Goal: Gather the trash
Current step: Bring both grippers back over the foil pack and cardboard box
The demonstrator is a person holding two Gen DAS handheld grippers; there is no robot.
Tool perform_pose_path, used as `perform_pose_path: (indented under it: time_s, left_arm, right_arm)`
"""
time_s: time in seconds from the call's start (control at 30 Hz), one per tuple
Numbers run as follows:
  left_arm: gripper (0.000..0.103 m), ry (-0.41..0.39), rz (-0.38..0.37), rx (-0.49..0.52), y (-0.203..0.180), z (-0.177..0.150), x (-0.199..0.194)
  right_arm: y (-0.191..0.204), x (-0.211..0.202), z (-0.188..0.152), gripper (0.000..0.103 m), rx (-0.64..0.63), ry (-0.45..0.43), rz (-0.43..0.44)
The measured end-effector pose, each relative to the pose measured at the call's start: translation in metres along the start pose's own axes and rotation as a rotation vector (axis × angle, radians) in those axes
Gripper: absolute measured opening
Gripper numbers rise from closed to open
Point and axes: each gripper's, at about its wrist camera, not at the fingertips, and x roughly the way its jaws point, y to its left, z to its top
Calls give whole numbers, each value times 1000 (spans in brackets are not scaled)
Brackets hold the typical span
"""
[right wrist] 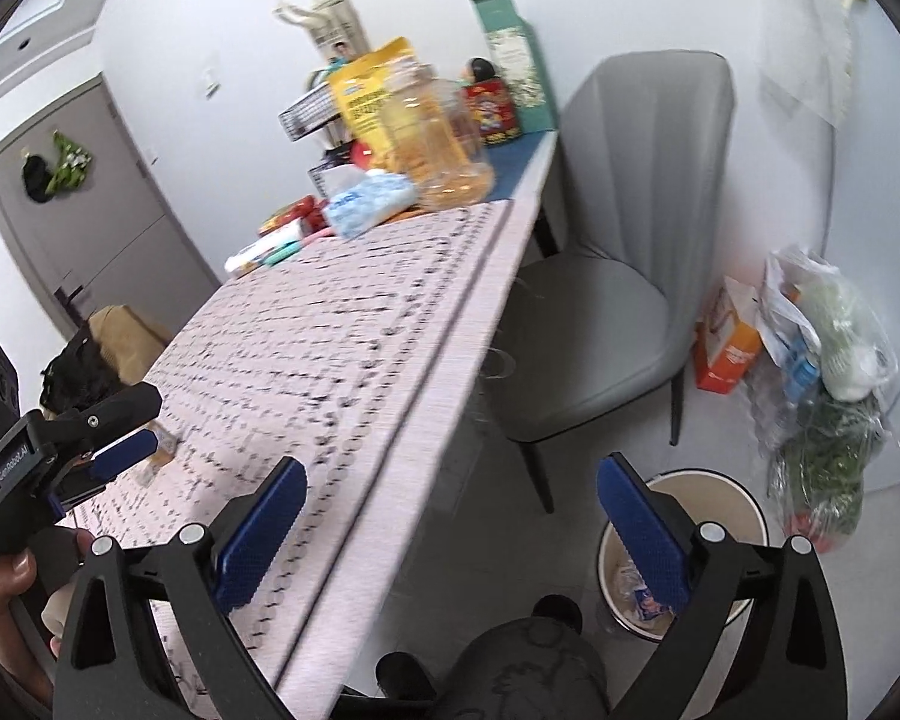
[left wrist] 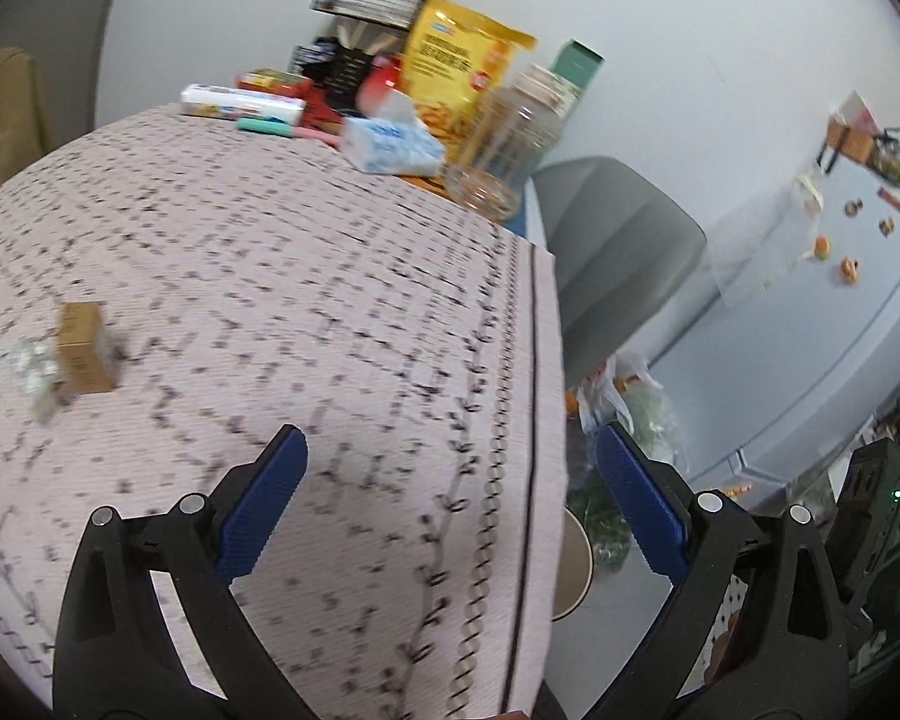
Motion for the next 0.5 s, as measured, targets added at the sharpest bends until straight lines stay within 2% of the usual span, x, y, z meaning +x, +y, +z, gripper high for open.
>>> perform_pose_path:
  time_s: [0.5]
  left_arm:
    - [96, -81, 75, -110, 79, -14, -61]
  right_arm:
    - [85, 9, -5, 95, -122, 27, 85]
